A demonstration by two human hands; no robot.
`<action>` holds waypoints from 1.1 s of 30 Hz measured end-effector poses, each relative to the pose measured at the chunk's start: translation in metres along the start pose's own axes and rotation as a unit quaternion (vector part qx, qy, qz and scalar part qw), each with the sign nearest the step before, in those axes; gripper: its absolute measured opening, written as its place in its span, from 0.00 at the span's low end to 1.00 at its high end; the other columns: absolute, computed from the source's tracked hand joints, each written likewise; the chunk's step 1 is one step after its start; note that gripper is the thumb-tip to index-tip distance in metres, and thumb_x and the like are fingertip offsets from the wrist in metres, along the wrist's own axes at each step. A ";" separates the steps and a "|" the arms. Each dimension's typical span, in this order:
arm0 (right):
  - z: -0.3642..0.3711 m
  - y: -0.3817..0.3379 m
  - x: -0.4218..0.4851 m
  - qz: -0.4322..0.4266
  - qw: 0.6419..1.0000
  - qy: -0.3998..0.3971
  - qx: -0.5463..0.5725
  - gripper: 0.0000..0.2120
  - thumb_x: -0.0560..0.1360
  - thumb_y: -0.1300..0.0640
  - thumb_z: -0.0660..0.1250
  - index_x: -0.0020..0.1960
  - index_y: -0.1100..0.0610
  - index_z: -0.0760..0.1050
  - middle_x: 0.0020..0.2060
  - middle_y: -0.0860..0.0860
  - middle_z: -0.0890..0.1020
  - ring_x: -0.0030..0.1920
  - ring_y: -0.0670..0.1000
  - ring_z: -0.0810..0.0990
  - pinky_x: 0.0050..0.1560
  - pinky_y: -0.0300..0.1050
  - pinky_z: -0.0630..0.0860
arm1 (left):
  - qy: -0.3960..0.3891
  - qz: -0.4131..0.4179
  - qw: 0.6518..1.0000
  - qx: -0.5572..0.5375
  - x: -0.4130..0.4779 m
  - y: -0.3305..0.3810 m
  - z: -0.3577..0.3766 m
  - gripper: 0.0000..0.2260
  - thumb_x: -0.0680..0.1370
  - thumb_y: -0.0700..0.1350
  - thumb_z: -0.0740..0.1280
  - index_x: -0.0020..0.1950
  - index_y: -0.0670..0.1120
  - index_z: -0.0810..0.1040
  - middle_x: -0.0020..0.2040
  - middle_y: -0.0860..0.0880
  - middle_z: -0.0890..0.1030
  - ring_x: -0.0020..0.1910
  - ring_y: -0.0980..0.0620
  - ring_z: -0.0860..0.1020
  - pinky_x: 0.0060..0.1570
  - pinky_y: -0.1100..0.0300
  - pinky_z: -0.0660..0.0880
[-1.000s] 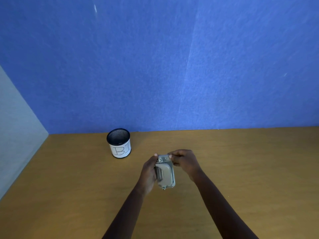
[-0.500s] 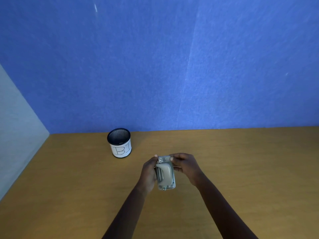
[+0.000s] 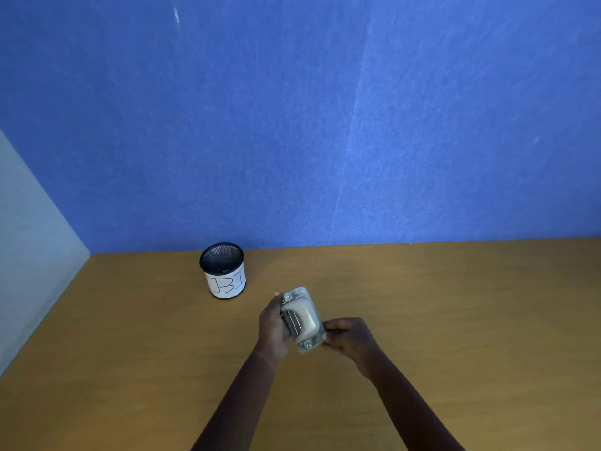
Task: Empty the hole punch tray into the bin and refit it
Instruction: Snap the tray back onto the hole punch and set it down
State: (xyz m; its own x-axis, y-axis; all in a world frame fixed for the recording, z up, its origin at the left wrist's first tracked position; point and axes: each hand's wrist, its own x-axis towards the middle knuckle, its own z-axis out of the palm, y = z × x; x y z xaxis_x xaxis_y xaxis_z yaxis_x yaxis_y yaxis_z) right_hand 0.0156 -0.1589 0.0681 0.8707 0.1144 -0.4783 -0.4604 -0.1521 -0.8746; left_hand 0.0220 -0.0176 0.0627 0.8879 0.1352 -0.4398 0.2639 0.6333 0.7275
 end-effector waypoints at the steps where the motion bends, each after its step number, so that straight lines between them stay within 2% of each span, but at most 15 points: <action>1: 0.001 0.001 0.001 -0.001 1.000 0.014 -0.004 0.13 0.72 0.75 0.64 0.56 0.74 0.75 0.42 0.59 0.79 0.36 0.49 0.78 0.32 0.31 0.79 | 0.002 0.005 1.000 0.007 0.000 0.000 0.002 0.17 0.82 0.47 0.53 0.40 0.43 0.74 0.28 0.48 0.80 0.29 0.52 0.79 0.34 0.59 0.74; 4: 0.003 0.000 0.003 -0.003 0.999 0.044 -0.020 0.12 0.71 0.75 0.64 0.53 0.74 0.77 0.42 0.60 0.79 0.37 0.51 0.78 0.35 0.36 0.79 | 0.005 0.020 1.000 0.018 0.000 0.000 0.006 0.16 0.82 0.47 0.53 0.40 0.43 0.73 0.36 0.45 0.74 0.36 0.49 0.74 0.37 0.57 0.71; 8: 0.002 -0.002 0.002 0.002 0.999 0.052 -0.001 0.10 0.70 0.76 0.63 0.51 0.75 0.77 0.42 0.60 0.79 0.36 0.50 0.77 0.33 0.35 0.79 | 0.007 0.016 0.999 0.027 0.000 0.001 0.008 0.14 0.81 0.47 0.54 0.41 0.43 0.74 0.38 0.44 0.74 0.37 0.49 0.73 0.39 0.56 0.70; 11: -0.001 -0.007 -0.002 0.000 1.000 0.024 -0.001 0.12 0.71 0.75 0.62 0.54 0.75 0.76 0.45 0.60 0.79 0.36 0.49 0.77 0.33 0.33 0.79 | 0.020 0.002 0.999 0.033 0.000 0.004 0.008 0.14 0.81 0.47 0.55 0.42 0.43 0.74 0.39 0.44 0.74 0.37 0.48 0.74 0.39 0.56 0.70; 13: -0.002 -0.013 -0.005 -0.007 1.000 -0.016 0.023 0.13 0.75 0.73 0.59 0.57 0.74 0.74 0.47 0.59 0.79 0.39 0.49 0.78 0.38 0.35 0.79 | 0.031 -0.012 0.999 0.033 0.001 0.006 0.008 0.14 0.81 0.48 0.55 0.42 0.43 0.74 0.39 0.44 0.75 0.37 0.48 0.74 0.40 0.55 0.70; 15: -0.003 -0.019 -0.009 -0.010 0.994 -0.075 0.080 0.13 0.78 0.66 0.58 0.60 0.65 0.73 0.48 0.59 0.80 0.44 0.52 0.80 0.45 0.40 0.77 | 0.036 -0.020 0.998 0.039 0.001 0.008 0.008 0.14 0.81 0.48 0.56 0.41 0.43 0.74 0.38 0.44 0.74 0.36 0.48 0.73 0.39 0.56 0.70; 17: -0.003 -0.021 -0.011 -0.029 0.990 -0.106 0.092 0.12 0.78 0.61 0.59 0.61 0.55 0.72 0.46 0.54 0.81 0.46 0.52 0.81 0.48 0.43 0.77 | 0.033 -0.022 0.998 0.052 0.001 0.008 0.010 0.15 0.81 0.48 0.56 0.40 0.42 0.73 0.37 0.43 0.73 0.35 0.47 0.72 0.38 0.57 0.69; 19: -0.001 -0.020 -0.011 -0.073 0.992 -0.097 0.036 0.11 0.77 0.61 0.63 0.59 0.55 0.73 0.44 0.53 0.82 0.47 0.53 0.81 0.49 0.45 0.77 | 0.022 -0.016 0.998 0.063 0.000 0.007 0.012 0.16 0.81 0.48 0.55 0.40 0.41 0.74 0.37 0.42 0.74 0.35 0.46 0.73 0.37 0.57 0.69; 21: 0.002 -0.019 -0.010 -0.109 0.992 -0.062 -0.007 0.06 0.75 0.65 0.65 0.51 0.60 0.77 0.42 0.56 0.80 0.44 0.54 0.78 0.48 0.49 0.74 | 0.004 -0.008 0.997 0.071 -0.002 0.007 0.014 0.17 0.81 0.48 0.53 0.41 0.41 0.74 0.37 0.41 0.75 0.35 0.46 0.74 0.37 0.57 0.70; 24: 0.004 -0.020 -0.008 -0.101 0.993 -0.023 0.048 0.07 0.73 0.69 0.65 0.40 0.60 0.79 0.39 0.59 0.78 0.41 0.55 0.76 0.46 0.50 0.72 | -0.032 0.003 0.996 0.084 -0.004 0.006 0.013 0.18 0.82 0.48 0.51 0.44 0.41 0.75 0.40 0.42 0.77 0.37 0.48 0.76 0.38 0.57 0.74; 26: 0.004 -0.021 -0.006 -0.091 0.993 -0.007 0.080 0.06 0.73 0.69 0.65 0.41 0.62 0.78 0.38 0.59 0.78 0.38 0.54 0.76 0.41 0.47 0.73 | -0.044 -0.004 0.992 0.115 -0.006 0.004 0.013 0.16 0.82 0.44 0.52 0.45 0.42 0.76 0.41 0.43 0.78 0.38 0.49 0.78 0.37 0.57 0.76; 28: 0.003 -0.021 -0.004 -0.083 0.991 0.011 0.100 0.05 0.74 0.68 0.65 0.43 0.63 0.78 0.36 0.58 0.79 0.36 0.53 0.77 0.37 0.43 0.74 | -0.053 -0.030 0.987 0.146 -0.010 0.000 0.012 0.12 0.81 0.38 0.54 0.50 0.37 0.77 0.41 0.43 0.79 0.37 0.50 0.79 0.36 0.58 0.78; 30: 0.002 -0.022 -0.002 -0.083 0.991 0.025 0.103 0.05 0.74 0.69 0.64 0.44 0.63 0.78 0.33 0.56 0.79 0.33 0.51 0.78 0.33 0.39 0.77 | -0.063 -0.054 0.981 0.173 -0.015 -0.005 0.011 0.12 0.80 0.34 0.55 0.59 0.33 0.74 0.44 0.42 0.79 0.41 0.47 0.79 0.43 0.57 0.77; 33: -0.001 -0.023 0.000 -0.083 0.991 0.034 0.097 0.04 0.73 0.69 0.64 0.45 0.64 0.78 0.33 0.55 0.80 0.33 0.51 0.78 0.33 0.38 0.77 | -0.067 -0.069 0.973 0.212 -0.022 -0.012 0.010 0.13 0.79 0.32 0.57 0.63 0.34 0.71 0.52 0.39 0.78 0.52 0.42 0.77 0.56 0.51 0.74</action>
State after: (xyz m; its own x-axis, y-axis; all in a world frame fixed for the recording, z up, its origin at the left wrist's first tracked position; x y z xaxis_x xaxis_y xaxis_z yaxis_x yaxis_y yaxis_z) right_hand 0.0263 -0.1565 0.0881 0.9436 0.0535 -0.3267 -0.3295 0.0563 -0.9425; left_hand 0.0033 -0.0359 0.0693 0.8664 -0.0476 -0.4970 0.4908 0.2639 0.8303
